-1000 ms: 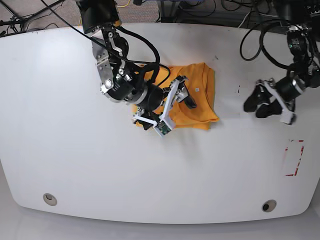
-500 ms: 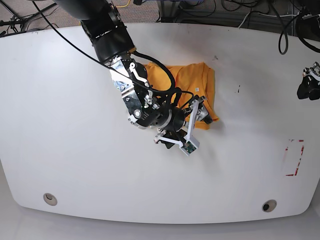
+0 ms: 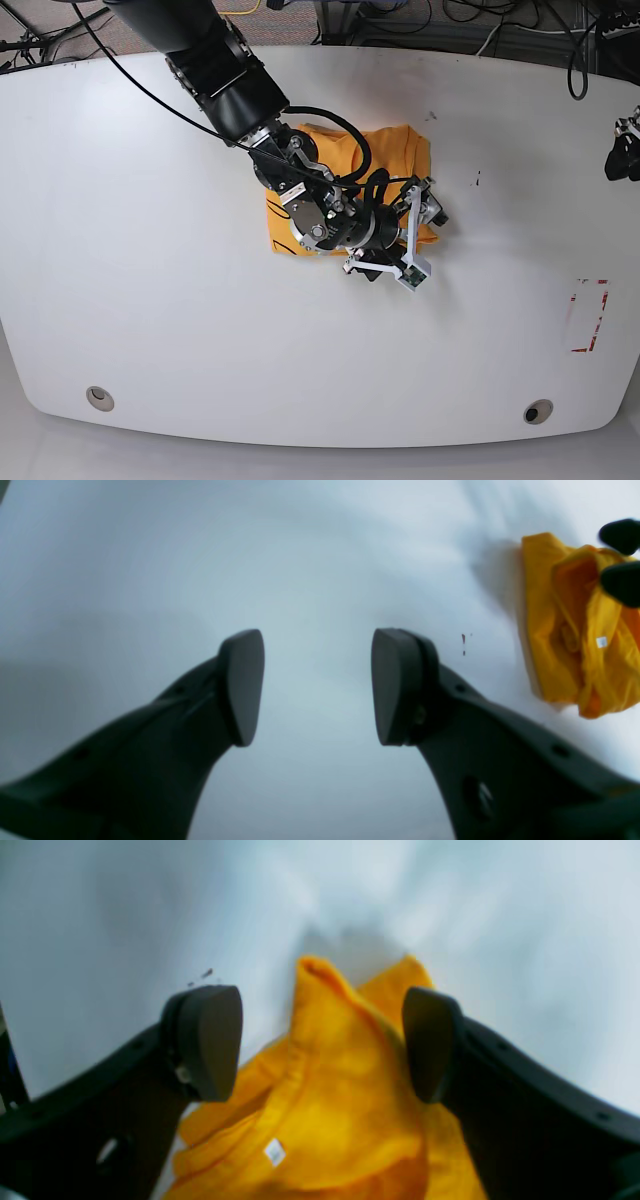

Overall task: Fold the T-shirt properly
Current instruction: 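Release with the left gripper and press the folded bundle with the right gripper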

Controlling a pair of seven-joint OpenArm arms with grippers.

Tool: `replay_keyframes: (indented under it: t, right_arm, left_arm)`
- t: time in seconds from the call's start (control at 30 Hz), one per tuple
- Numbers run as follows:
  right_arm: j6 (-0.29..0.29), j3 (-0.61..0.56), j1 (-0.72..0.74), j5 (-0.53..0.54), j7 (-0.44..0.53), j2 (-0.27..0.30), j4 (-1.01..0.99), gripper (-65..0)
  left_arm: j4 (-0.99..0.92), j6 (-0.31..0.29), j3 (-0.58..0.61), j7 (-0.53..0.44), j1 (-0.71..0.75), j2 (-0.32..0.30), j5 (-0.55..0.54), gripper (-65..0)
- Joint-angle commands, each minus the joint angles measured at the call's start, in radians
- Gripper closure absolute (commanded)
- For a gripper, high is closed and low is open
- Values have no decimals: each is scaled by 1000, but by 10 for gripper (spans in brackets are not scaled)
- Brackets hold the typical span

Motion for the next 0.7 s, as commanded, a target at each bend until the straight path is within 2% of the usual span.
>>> replay_keyframes:
  t: [0.0, 0.1, 0.17, 0.2, 0.23, 0.33, 0.67]
  right_arm:
    - [2, 6, 40, 9, 56, -9, -18, -387]
    - [0, 6, 37, 9, 57, -9, -19, -271]
    - [0, 5, 37, 9, 60, -9, -33, -155]
    - [0, 5, 37, 7, 62, -9, -39, -136]
    - [0, 5, 41, 7, 73, -7, -55, -75]
    - [0, 5, 44, 7, 90, -3, -50, -2]
    - [-3, 8, 37, 7, 90, -1, 41, 0]
  left_arm:
    - [17, -5, -6, -7, -18, 2, 28, -319]
    - [17, -5, -12, -7, -16, 18, 54, -319]
    - [17, -5, -12, -7, -14, 22, 79, -319]
    - [17, -5, -10, -7, -16, 22, 82, -319]
    - [17, -5, -6, -7, -18, 28, 91, -319]
    - [17, -5, -4, -6, -19, 48, 91, -319]
    - [17, -5, 30, -4, -14, 54, 91, -319]
